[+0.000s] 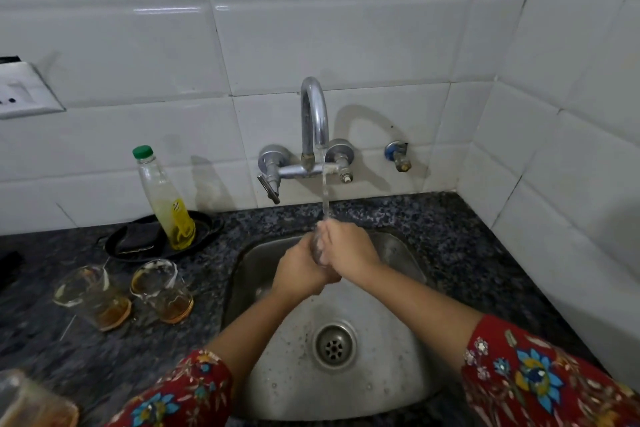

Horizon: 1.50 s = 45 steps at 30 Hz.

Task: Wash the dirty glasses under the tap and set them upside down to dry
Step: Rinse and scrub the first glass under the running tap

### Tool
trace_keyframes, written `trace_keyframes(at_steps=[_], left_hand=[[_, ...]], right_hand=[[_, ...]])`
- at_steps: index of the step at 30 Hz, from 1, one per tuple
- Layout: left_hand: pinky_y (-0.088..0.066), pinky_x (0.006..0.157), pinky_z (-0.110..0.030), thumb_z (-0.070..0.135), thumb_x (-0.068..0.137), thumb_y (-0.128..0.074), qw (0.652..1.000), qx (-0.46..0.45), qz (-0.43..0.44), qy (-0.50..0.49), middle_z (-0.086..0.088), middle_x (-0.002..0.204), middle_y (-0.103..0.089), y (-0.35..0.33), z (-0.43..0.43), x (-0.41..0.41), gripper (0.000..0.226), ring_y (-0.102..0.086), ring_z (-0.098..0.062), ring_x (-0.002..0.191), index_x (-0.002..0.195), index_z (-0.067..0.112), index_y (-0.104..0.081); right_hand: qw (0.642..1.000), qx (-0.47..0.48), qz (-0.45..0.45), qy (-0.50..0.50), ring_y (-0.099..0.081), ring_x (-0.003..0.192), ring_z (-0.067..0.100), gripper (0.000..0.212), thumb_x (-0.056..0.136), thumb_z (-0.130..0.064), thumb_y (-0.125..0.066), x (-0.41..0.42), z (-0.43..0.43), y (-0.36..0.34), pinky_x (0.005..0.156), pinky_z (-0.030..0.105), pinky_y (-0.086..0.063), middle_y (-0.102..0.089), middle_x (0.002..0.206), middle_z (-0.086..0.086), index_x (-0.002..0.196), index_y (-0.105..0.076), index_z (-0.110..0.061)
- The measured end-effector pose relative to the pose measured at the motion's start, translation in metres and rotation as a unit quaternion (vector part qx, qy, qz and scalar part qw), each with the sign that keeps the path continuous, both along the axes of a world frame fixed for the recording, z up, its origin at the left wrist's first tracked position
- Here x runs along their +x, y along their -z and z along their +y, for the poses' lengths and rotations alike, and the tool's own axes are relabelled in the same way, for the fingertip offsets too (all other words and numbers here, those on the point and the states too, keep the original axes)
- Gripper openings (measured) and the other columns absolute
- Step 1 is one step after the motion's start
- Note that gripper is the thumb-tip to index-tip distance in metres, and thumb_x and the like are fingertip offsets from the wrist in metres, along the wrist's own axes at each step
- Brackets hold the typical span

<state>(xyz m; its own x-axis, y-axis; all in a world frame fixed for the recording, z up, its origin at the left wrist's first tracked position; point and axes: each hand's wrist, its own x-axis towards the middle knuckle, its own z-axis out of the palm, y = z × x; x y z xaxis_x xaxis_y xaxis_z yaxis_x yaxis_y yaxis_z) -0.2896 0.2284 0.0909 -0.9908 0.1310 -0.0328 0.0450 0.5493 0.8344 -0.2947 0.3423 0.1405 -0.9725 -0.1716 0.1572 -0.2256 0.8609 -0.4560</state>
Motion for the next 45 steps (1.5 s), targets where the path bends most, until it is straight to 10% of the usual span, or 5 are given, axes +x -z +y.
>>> trace_keyframes(at_steps=[4,24,31,38,45], left_hand=[[-0.056,0.077,-0.029,0.001,0.062,-0.072,0.921,0.295,-0.175,0.185,-0.005,0.081,-0.071,-0.021,-0.026,-0.013,0.029,-0.068,-0.018,0.078,0.089,0.007,-0.065],[-0.051,0.068,-0.031,0.034,0.054,-0.077,0.995,-0.08,0.037,-0.039,0.007,0.086,-0.068,-0.016,-0.001,-0.009,0.053,-0.065,-0.014,0.08,0.1,0.02,-0.057],[-0.057,0.08,-0.04,0.011,0.073,-0.071,0.924,0.269,-0.191,0.193,-0.013,0.092,-0.069,-0.039,-0.032,-0.022,0.035,-0.068,-0.027,0.078,0.106,0.004,-0.061],[-0.051,0.07,-0.032,0.037,0.062,-0.076,0.987,-0.141,0.075,-0.034,0.007,0.092,-0.067,-0.028,-0.004,-0.011,0.054,-0.065,-0.015,0.08,0.109,0.022,-0.054],[-0.053,0.069,-0.024,0.011,0.062,-0.074,0.96,0.201,-0.139,0.135,-0.004,0.081,-0.071,-0.04,-0.031,-0.026,0.034,-0.067,-0.018,0.075,0.095,0.007,-0.067]], right_hand=[[0.984,-0.082,0.059,-0.15,-0.064,0.074,0.026,0.034,0.099,-0.03,-0.036,0.006,0.016,0.007,0.071,0.042,-0.05,-0.069,0.081,0.009,0.085,-0.058,-0.009],[0.997,-0.058,-0.022,-0.051,-0.064,0.088,0.033,0.042,0.102,-0.029,-0.032,-0.018,0.002,0.0,0.082,0.038,-0.048,-0.07,0.093,0.018,0.092,-0.064,-0.003],[0.953,-0.279,0.038,-0.112,-0.064,0.068,0.021,0.033,0.101,-0.031,-0.037,-0.008,0.019,0.006,0.064,0.035,-0.052,-0.066,0.073,0.005,0.081,-0.06,-0.019],[0.983,-0.151,-0.092,-0.043,-0.067,0.072,0.025,0.042,0.102,-0.032,-0.033,-0.024,0.003,-0.019,0.075,0.033,-0.052,-0.069,0.07,0.009,0.068,-0.055,-0.021],[0.962,-0.217,0.083,-0.143,-0.058,0.057,0.006,0.036,0.101,-0.025,-0.043,-0.008,0.013,-0.009,0.062,0.013,-0.043,-0.06,0.061,-0.01,0.072,-0.061,-0.012]])
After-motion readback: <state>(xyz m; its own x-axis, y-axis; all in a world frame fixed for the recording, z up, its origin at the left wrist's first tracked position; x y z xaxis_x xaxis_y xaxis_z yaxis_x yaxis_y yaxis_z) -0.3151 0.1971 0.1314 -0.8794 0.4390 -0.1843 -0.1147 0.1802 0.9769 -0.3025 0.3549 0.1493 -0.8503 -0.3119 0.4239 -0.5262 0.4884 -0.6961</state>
